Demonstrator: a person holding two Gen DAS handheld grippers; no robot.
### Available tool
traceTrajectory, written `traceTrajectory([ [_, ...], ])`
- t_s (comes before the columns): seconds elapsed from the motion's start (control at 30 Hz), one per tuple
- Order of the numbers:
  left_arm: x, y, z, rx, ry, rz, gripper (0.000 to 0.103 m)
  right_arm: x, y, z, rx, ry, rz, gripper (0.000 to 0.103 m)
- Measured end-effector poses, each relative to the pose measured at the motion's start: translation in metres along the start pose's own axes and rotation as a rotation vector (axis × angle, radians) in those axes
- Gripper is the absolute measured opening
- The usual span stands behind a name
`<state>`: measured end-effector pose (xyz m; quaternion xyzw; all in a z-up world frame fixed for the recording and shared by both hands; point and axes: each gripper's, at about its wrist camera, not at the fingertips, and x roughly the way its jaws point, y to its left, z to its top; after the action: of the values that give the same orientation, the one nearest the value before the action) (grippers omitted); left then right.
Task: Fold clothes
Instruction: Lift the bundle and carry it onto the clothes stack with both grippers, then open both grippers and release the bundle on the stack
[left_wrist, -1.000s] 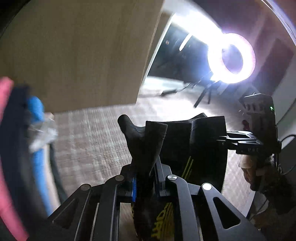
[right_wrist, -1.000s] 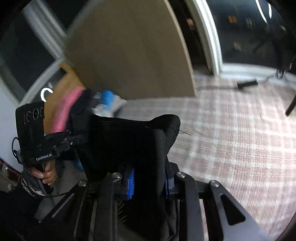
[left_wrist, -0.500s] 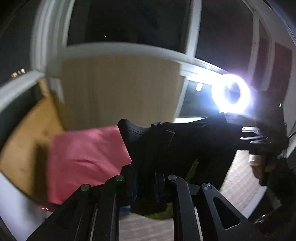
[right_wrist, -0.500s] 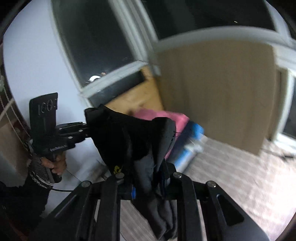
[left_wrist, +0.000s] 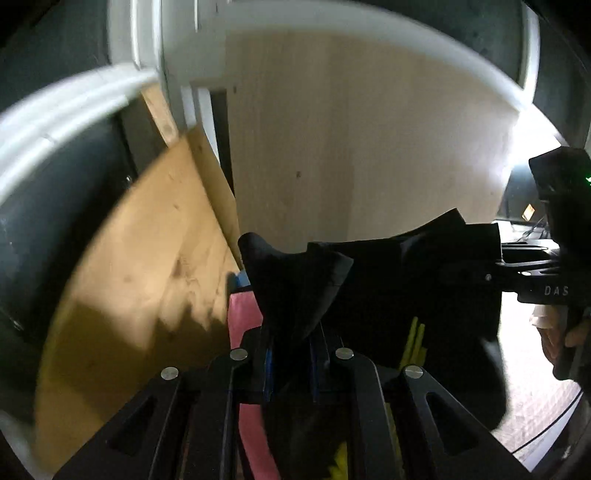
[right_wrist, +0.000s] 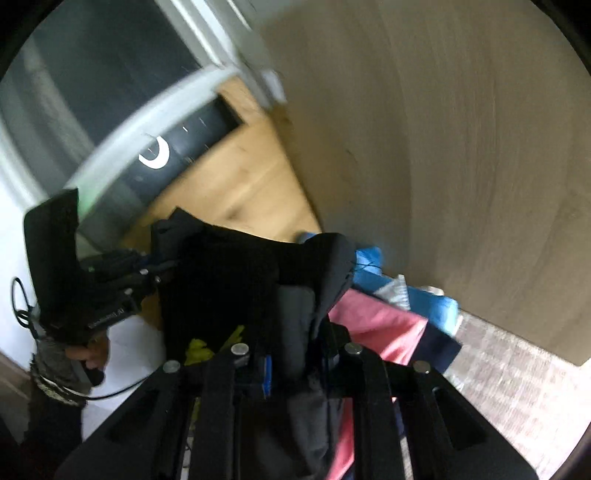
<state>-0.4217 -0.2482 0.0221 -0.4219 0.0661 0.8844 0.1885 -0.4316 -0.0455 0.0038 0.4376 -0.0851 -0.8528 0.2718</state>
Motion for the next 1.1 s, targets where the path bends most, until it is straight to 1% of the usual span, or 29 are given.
traceTrajectory([
  [0.03,0.01,0.003,0.003,-0.001,0.009,-0.005,0.022,0.008,-0.007,0.002,-0.006,0.011,-0.023,0.02],
  [0.07,0.017,0.007,0.006,-0.006,0.017,0.007,0.027,0.014,-0.013,0.004,-0.008,0.023,-0.043,0.026],
  [0.1,0.024,0.01,0.009,-0.012,0.024,0.021,0.037,0.017,-0.019,0.006,0.0,0.038,-0.05,0.035],
  [0.13,0.022,0.011,0.009,-0.012,0.014,0.025,0.043,0.019,-0.025,0.007,0.011,0.049,-0.053,0.041],
  [0.17,0.018,0.011,0.008,-0.011,0.001,0.027,0.043,0.016,-0.032,0.008,0.039,0.047,-0.044,0.047],
  [0.23,0.01,0.011,0.007,-0.01,-0.024,0.031,0.046,0.006,-0.045,0.01,0.09,0.021,-0.03,0.047],
  [0.3,0.002,0.011,0.006,-0.009,-0.049,0.036,0.046,-0.009,-0.05,0.012,0.103,-0.02,-0.064,0.047],
  [0.37,-0.007,0.011,0.005,-0.008,-0.075,0.041,0.044,-0.031,-0.045,0.013,0.087,-0.081,-0.092,0.047],
  [0.4,-0.011,0.011,0.004,-0.008,-0.087,0.043,0.043,-0.041,-0.039,0.011,0.065,-0.11,-0.092,0.047],
  [0.47,-0.019,0.011,0.003,-0.007,-0.113,0.047,0.04,-0.053,-0.018,0.006,-0.026,-0.152,-0.088,0.047],
  [0.5,-0.023,0.011,0.003,-0.006,-0.126,0.05,0.037,-0.057,-0.006,0.004,-0.073,-0.167,-0.085,0.047],
  [0.57,-0.031,0.011,0.001,-0.005,-0.151,0.054,0.036,-0.047,0.019,-0.004,-0.161,-0.133,-0.065,0.047],
  [0.6,-0.018,0.011,0.003,0.006,-0.136,0.065,0.036,-0.038,0.029,-0.007,-0.197,-0.109,-0.059,0.047],
  [0.67,0.012,0.013,0.007,0.031,-0.098,0.089,0.036,-0.014,0.033,-0.007,-0.239,-0.076,-0.118,0.047],
  [0.73,0.037,0.024,0.013,0.0,-0.062,0.104,0.035,0.011,0.023,-0.007,-0.257,-0.04,-0.22,0.047],
  [0.77,0.048,0.028,0.016,-0.023,-0.049,0.087,0.035,0.023,0.016,-0.007,-0.26,-0.023,-0.262,0.047],
  [0.8,0.058,0.033,0.019,-0.046,-0.036,0.068,0.036,0.029,0.005,-0.004,-0.235,-0.01,-0.261,0.048],
  [0.83,0.068,0.037,0.022,-0.069,-0.024,0.049,0.036,0.033,-0.007,0.0,-0.193,-0.002,-0.238,0.049],
  [0.9,0.088,0.04,0.027,-0.064,-0.002,0.047,0.037,0.041,-0.03,0.007,-0.113,0.014,-0.191,0.057],
  [0.93,0.095,0.041,0.028,-0.061,0.007,0.053,0.037,0.043,-0.035,0.01,-0.094,0.023,-0.174,0.057],
  [1.0,0.093,0.043,0.029,-0.079,0.01,0.048,0.037,0.044,-0.043,0.014,-0.061,0.035,-0.135,0.058],
  [1.1,0.083,0.049,0.031,-0.106,0.003,0.045,0.041,0.014,-0.039,0.009,-0.048,0.0,-0.135,0.058],
])
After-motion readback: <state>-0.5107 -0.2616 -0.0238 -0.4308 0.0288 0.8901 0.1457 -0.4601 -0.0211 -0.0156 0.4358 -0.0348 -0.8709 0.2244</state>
